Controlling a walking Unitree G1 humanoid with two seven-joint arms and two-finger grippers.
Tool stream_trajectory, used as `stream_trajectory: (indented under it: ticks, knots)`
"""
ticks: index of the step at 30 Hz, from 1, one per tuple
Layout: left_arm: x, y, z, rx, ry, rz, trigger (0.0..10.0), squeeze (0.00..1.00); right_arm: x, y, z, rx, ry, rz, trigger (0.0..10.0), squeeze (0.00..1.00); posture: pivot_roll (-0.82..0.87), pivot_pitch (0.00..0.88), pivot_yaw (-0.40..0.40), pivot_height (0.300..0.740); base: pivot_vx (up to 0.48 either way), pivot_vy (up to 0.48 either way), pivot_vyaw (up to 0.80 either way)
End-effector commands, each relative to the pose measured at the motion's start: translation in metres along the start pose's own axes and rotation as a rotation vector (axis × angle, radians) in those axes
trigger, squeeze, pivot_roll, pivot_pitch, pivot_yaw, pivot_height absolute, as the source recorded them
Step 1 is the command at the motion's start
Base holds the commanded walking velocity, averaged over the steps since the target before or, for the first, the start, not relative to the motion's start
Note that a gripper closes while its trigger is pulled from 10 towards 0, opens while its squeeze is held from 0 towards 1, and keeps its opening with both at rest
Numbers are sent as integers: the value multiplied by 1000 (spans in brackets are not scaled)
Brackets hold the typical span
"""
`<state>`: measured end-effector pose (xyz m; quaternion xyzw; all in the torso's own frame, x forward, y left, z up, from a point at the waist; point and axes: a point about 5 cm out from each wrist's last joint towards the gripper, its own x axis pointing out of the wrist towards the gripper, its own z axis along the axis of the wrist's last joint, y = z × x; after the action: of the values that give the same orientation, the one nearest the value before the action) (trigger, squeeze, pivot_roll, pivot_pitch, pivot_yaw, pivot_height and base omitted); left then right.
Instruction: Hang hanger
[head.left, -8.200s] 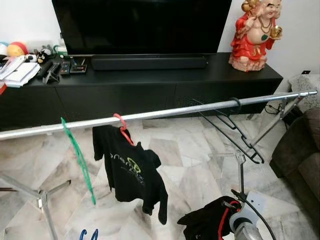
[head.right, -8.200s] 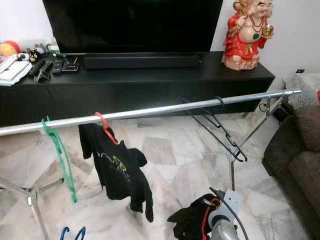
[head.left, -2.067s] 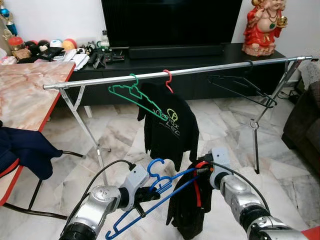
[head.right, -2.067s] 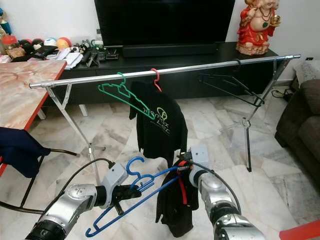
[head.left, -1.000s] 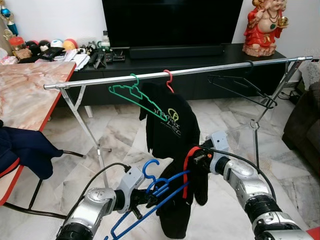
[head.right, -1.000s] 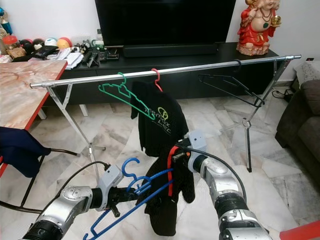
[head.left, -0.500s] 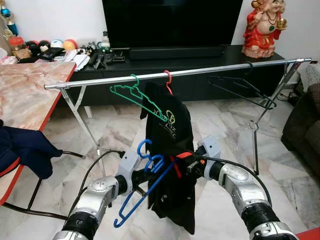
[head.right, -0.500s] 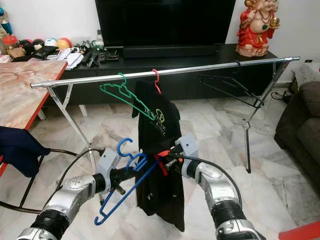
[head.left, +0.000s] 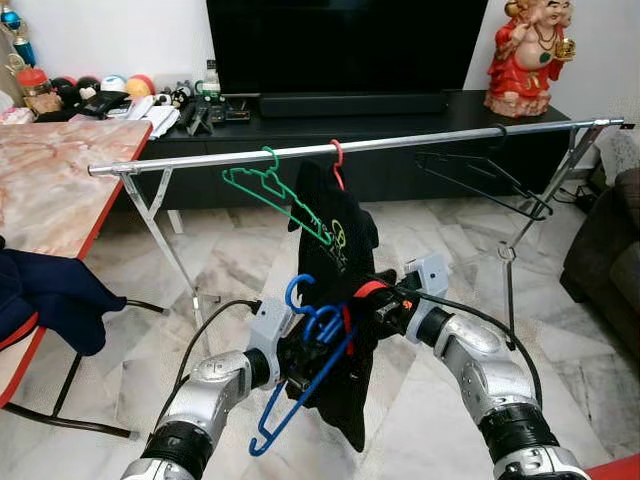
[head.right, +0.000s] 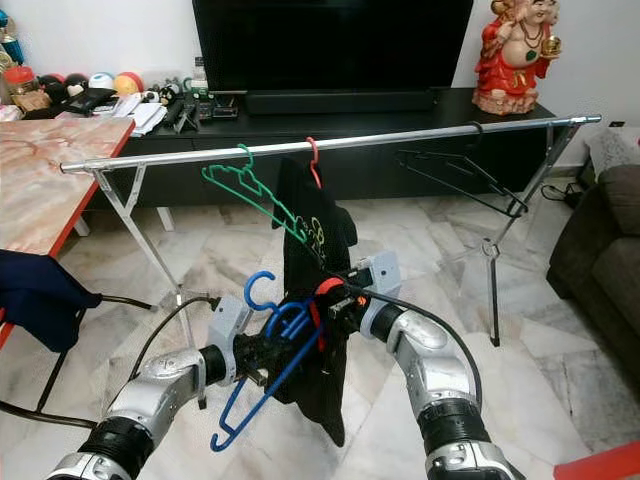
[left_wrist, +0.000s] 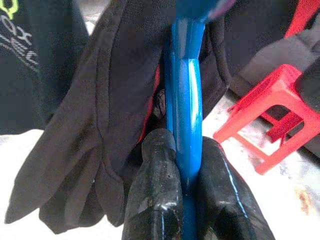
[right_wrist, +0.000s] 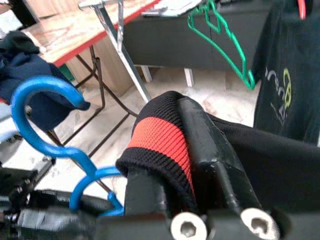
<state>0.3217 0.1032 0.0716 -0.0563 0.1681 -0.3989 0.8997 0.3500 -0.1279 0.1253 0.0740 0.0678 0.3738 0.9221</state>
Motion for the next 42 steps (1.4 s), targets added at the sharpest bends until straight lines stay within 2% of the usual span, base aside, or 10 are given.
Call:
stream_trajectory:
  ticks: [1, 9, 10, 15, 25, 26, 29, 34, 37, 42]
  knots:
    - [-1, -1, 3, 3, -15, -11, 10000, 0, 0, 4, 10, -29, -26, 37, 10000, 0, -46, 39, -28, 740, 0, 0, 0]
    - [3, -3, 10, -18, -62, -20, 10000, 0, 0, 19, 16, -26, -25, 169, 10000, 0, -52, 42, -27, 740, 0, 0, 0]
    - [4, -4, 12, -20, -74, -28, 10000, 0, -1, 17, 13, -54, 10, 154, 10000, 0, -54, 42, -27, 740, 0, 0, 0]
    - [6, -7, 16, -27, -99, -36, 10000, 0, -3, 10, 5, -78, 75, 87, 10000, 0, -52, 41, -29, 740, 0, 0, 0]
    - [7, -5, 16, -25, -113, -10, 10000, 0, -6, 9, 7, -92, 75, 59, 10000, 12, -54, 41, -30, 740, 0, 0, 0]
    - [7, -5, 16, -28, -115, -10, 10000, 0, -6, 10, 8, -92, 69, 60, 10000, 1000, -60, 41, -31, 740, 0, 0, 0]
    - [8, -6, 18, -35, -129, -14, 10000, 0, -5, 15, 13, -98, 61, 63, 10000, 1000, -62, 41, -33, 740, 0, 0, 0]
    - [9, -7, 18, -42, -133, -16, 10000, 0, -6, 25, 14, -159, 100, 72, 10000, 1000, -66, 45, -35, 740, 0, 0, 0]
    - [9, -7, 18, -41, -133, -14, 10000, 0, -7, 25, 15, -169, 108, 48, 10000, 1000, -67, 49, -36, 740, 0, 0, 0]
    - [10, -8, 18, -44, -137, -13, 10000, 0, -8, 26, 16, -240, 157, 14, 10000, 1000, -73, 52, -37, 740, 0, 0, 0]
